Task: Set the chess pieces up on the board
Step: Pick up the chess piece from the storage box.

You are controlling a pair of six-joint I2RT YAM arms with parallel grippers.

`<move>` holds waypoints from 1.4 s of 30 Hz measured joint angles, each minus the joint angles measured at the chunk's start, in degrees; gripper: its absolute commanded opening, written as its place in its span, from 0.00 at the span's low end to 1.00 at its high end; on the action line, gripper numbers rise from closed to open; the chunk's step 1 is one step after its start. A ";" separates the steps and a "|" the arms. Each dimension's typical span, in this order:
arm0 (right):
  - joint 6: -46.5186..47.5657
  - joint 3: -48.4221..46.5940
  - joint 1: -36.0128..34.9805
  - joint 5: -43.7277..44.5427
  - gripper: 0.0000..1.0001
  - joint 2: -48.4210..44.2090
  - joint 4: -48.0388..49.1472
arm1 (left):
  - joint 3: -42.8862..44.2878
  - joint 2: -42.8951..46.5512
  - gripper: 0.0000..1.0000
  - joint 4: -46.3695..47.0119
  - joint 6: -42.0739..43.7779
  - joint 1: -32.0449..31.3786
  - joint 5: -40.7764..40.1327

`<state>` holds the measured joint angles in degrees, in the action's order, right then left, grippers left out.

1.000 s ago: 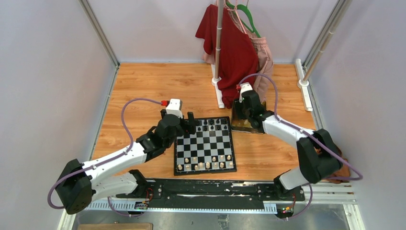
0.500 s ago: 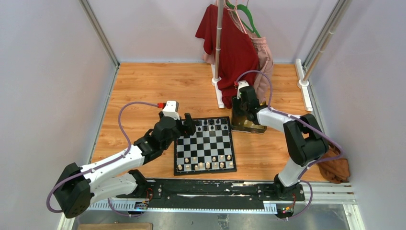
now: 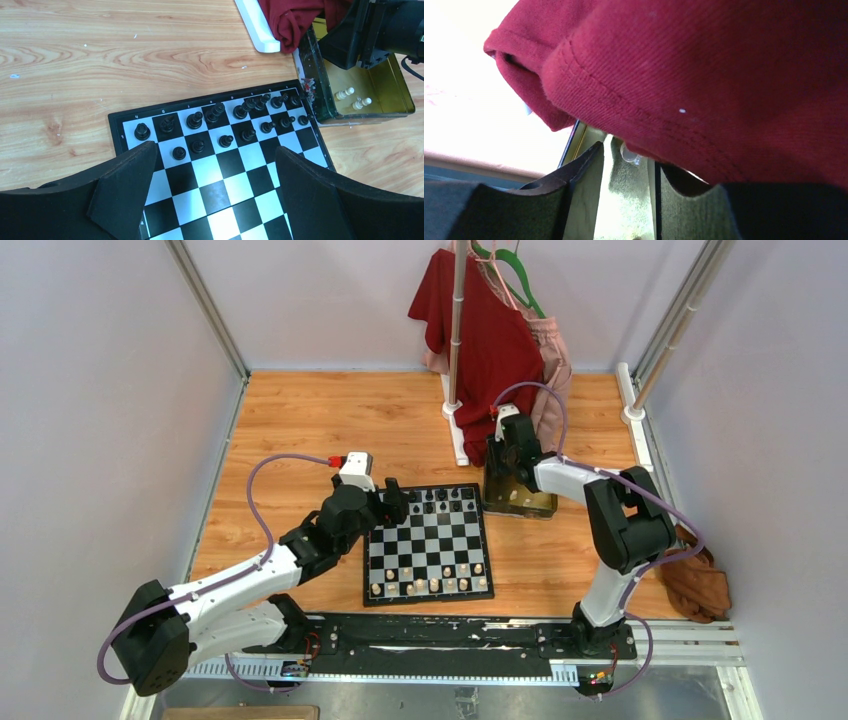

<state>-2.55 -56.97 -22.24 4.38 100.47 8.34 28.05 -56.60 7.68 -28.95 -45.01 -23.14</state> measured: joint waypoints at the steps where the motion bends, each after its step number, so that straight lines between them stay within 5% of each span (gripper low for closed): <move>1: 0.04 -0.11 0.13 -0.15 0.37 0.17 0.02 | 0.00 0.00 0.94 0.00 0.00 0.02 0.00; 23: -0.57 -0.81 1.57 -2.89 0.06 1.38 0.13 | 0.00 -0.11 0.94 0.00 -0.09 0.28 0.33; 42: -1.88 6.75 -0.02 -3.21 0.02 -15.56 -3.56 | -0.42 8.17 0.94 -5.05 -1.53 0.33 -0.79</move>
<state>-4.43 -50.22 -22.26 1.17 84.90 4.78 27.64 -48.42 2.63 -30.48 -44.69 -23.92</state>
